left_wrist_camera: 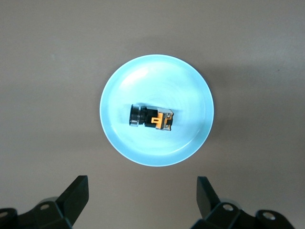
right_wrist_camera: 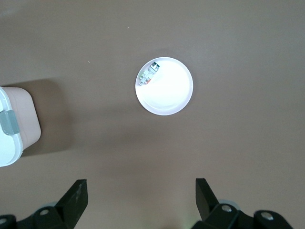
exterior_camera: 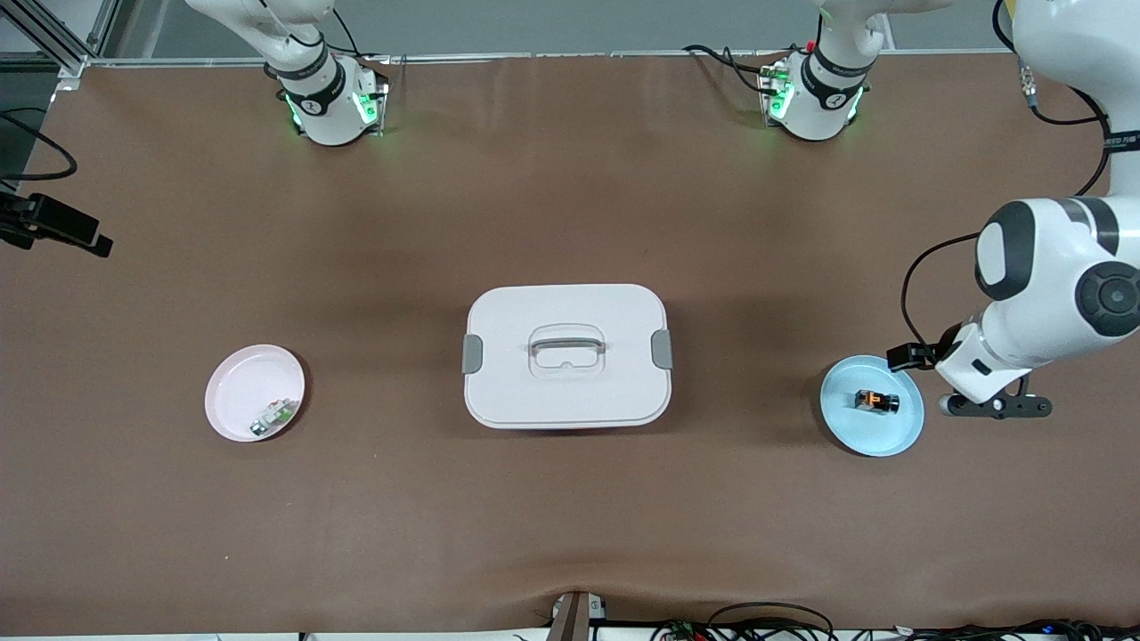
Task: Transfer orange switch to right arm and place
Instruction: 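Lower the left gripper over the orange switch and close on it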
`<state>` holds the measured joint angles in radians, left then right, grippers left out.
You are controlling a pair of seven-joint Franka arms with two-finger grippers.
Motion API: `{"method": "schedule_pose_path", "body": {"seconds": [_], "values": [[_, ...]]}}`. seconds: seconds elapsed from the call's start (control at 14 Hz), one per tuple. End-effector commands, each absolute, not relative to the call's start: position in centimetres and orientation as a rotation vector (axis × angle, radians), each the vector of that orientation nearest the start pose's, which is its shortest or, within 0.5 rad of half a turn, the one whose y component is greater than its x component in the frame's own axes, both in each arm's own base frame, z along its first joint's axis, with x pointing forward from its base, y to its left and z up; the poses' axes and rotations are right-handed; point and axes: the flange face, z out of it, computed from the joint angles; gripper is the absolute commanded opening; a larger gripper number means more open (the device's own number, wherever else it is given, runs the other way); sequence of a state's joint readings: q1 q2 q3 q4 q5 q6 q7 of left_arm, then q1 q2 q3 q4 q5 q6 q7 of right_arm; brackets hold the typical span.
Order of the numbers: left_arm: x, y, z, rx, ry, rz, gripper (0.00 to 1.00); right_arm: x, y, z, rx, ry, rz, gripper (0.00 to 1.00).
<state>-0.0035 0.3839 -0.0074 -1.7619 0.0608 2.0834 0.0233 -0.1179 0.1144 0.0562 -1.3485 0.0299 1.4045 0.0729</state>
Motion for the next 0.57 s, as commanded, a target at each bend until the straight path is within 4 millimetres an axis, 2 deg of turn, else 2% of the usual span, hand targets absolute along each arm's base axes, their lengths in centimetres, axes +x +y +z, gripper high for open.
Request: {"method": "schedule_pose_path", "body": {"seconds": [0.0,0.21,0.36,0.5], "values": [[64.4,-0.2,32.7,-3.070,0.169,0.061,1.00,56.5,-3.4,65.2,-3.088,0.217,0.091,1.00],[64.5,0.0,29.6,-3.063,0.319,0.012,1.00,56.5,-3.4,65.2,-3.088,0.217,0.091,1.00],[65.0,-0.2,27.5,-3.047,0.348,-0.010,1.00,56.5,-3.5,65.2,-3.088,0.222,0.090,1.00],[65.3,-0.2,27.0,-3.022,0.378,-0.039,1.00,56.5,-3.5,65.2,-3.088,0.222,0.090,1.00]]}}
